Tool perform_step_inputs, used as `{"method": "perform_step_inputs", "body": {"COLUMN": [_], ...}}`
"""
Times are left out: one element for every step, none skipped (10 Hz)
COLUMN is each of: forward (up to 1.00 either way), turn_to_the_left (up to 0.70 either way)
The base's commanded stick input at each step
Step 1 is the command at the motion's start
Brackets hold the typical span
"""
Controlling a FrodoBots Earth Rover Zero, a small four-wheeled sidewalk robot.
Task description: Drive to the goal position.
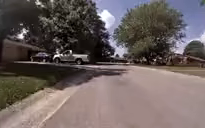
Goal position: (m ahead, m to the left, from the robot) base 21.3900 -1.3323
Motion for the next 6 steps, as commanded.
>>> {"method": "perform_step_inputs", "body": {"forward": [1.0, 1.0, 1.0, 1.0, 1.0, 1.0], "turn_to_the_left": [0.02, 0.02, 0.02, 0.02, 0.02, 0.02]}}
